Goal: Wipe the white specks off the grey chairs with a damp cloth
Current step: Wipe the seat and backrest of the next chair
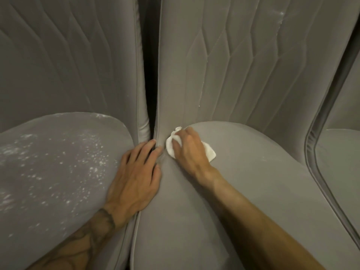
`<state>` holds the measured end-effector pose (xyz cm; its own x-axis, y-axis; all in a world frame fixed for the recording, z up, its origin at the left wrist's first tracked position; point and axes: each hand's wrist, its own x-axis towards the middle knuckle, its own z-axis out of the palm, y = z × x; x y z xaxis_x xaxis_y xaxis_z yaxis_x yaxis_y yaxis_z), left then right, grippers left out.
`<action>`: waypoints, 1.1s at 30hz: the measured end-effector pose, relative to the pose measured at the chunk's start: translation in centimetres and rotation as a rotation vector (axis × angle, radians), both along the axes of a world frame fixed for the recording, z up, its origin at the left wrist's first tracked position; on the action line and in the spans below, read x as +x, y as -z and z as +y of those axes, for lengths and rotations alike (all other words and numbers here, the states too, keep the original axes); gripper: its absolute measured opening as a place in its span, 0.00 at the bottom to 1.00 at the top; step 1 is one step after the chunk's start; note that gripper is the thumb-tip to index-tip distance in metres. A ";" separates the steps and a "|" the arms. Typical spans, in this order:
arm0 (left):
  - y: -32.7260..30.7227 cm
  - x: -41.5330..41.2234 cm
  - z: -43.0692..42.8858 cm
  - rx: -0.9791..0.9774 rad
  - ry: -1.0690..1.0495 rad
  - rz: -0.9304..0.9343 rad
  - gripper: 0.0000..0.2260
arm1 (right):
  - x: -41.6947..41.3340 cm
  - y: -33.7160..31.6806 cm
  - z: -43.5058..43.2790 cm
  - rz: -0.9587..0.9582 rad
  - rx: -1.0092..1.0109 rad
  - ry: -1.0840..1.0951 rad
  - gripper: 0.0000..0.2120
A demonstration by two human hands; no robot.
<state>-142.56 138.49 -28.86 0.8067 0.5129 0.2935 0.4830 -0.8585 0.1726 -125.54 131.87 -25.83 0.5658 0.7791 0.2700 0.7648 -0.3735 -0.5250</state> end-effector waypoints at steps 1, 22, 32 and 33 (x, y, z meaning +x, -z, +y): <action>-0.1 -0.1 0.0 -0.006 0.000 0.002 0.23 | -0.3 0.1 -0.8 0.011 0.001 -0.051 0.14; -2.2 -1.4 -0.2 -0.147 0.019 -0.107 0.21 | -5.6 0.6 -2.5 0.046 -0.001 -0.137 0.10; -2.0 -2.0 -0.6 -0.111 0.016 -0.079 0.19 | -5.3 1.0 -1.4 -0.122 -0.129 -0.063 0.13; -1.9 -2.1 -0.5 -0.120 0.020 -0.082 0.19 | -6.6 1.1 -1.9 -0.115 -0.103 -0.162 0.12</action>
<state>-144.66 137.96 -26.95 0.7929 0.5326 0.2959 0.4464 -0.8384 0.3128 -132.10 130.02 -26.88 0.4010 0.8841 0.2401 0.8719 -0.2878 -0.3963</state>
